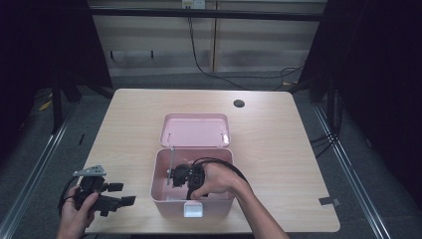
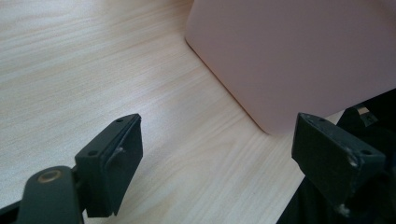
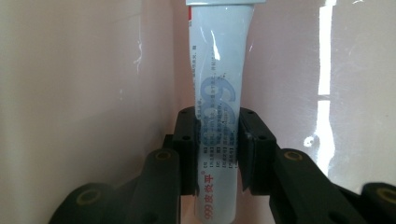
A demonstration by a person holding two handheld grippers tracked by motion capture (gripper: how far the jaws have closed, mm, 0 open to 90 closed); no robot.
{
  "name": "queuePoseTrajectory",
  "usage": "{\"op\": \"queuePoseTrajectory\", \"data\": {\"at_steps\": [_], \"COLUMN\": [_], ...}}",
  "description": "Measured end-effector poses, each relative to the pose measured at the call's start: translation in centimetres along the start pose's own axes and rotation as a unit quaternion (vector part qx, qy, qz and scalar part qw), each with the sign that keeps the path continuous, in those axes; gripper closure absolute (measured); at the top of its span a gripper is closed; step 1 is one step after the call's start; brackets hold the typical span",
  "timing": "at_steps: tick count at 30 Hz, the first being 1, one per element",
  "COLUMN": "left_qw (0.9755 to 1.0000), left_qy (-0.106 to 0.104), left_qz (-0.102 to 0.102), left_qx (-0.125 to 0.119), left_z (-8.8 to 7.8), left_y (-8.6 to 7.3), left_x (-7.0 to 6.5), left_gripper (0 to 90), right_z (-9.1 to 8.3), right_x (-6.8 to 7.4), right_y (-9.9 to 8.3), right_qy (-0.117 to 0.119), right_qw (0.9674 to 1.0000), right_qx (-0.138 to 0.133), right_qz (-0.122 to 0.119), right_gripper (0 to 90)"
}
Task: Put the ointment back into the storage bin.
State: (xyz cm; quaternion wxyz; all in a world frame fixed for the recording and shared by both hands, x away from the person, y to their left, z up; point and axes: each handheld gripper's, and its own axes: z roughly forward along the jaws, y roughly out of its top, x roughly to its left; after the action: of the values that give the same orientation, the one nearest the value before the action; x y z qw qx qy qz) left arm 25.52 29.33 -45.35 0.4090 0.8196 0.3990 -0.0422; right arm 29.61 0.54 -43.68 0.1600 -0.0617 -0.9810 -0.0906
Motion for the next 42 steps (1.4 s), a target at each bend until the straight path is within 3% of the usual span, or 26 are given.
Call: {"op": "queuePoseTrajectory", "data": {"at_steps": [22, 38, 42], "left_qw": [1.0000, 1.0000, 1.0000], "left_qy": [0.002, 0.003, 0.002], "left_qz": [0.000, 0.000, 0.000], "left_qx": [-0.001, 0.000, 0.000], "left_z": [0.0, 0.0, 0.0], "left_y": [0.0, 0.0, 0.0], "left_x": [0.0, 0.0, 0.0], "left_gripper": [16.5, 16.5, 16.5], "right_z": [0.3, -1.7, -2.3], "right_x": [-0.1, 0.5, 0.7], "right_y": [0.0, -0.7, -0.9], "right_qy": [0.012, -0.010, -0.019], "right_qw": [0.9999, 0.9998, 0.9997], "right_qx": [0.005, -0.012, -0.018], "right_qz": [0.002, 0.011, 0.004], "right_gripper": [70.1, 68.7, 68.7]}}
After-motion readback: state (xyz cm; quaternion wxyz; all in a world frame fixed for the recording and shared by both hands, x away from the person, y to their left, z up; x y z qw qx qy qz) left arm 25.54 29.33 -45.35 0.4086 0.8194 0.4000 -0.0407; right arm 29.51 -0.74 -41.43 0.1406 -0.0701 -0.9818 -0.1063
